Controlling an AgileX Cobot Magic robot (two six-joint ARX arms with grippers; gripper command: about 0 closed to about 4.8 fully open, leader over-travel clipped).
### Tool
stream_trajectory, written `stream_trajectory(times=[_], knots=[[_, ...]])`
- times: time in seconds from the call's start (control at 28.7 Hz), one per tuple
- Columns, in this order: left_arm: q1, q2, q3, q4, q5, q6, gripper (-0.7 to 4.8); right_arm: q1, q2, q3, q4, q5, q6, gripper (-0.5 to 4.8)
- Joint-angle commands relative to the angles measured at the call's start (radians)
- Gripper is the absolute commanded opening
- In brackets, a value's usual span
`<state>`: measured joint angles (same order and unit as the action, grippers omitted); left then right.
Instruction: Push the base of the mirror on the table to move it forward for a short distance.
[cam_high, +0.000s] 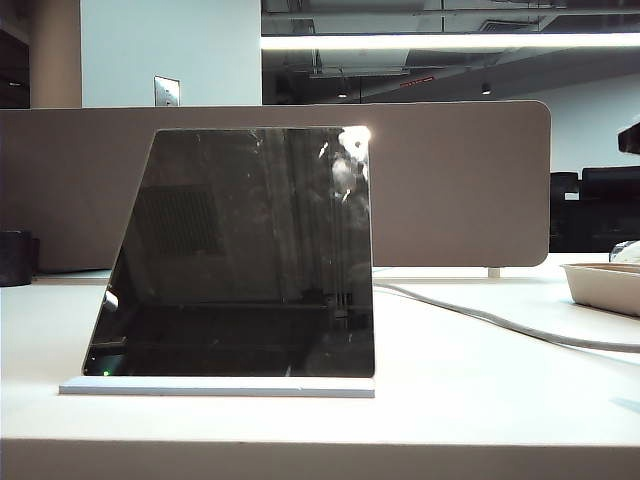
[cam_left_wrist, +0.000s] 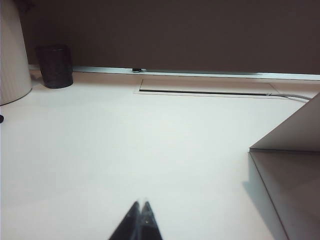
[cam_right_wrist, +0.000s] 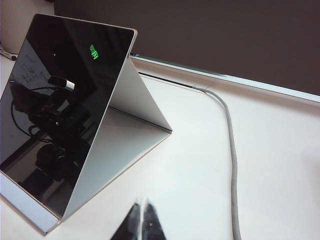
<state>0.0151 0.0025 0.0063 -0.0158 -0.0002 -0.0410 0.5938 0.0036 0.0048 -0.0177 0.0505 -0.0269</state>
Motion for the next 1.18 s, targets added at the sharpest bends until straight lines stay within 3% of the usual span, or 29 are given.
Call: stream_trajectory(times=[0.03,0.77,0.8,1.01,1.18], knots=[[0.0,0.0,0.001,0.01,0.004,0.004,-0.02,0.0,0.0,0.001,0.014,-0.001,-0.001,0.22],[-0.001,0.0,0.001,0.003,0.002,0.005,-0.02,0.0,0.0,0.001,0.014,-0.001,-0.001,0.22],[-0.002,0.001,0.001,-0.002,0.005,-0.01,-0.02,0.0,0.0,0.001,0.014,-0.001,-0.001,0.22],[-0.056,0.13,0.039,-0.068,0.005,-0.282,-0.02,0.0,0.0,0.001,0.014,-0.001,-0.001,0.22],[-0.14,0.326,0.211,-0.388,0.018,-0.314,-0.02,0.0,0.0,0.001,0.014,-0.001,-0.001,0.22]])
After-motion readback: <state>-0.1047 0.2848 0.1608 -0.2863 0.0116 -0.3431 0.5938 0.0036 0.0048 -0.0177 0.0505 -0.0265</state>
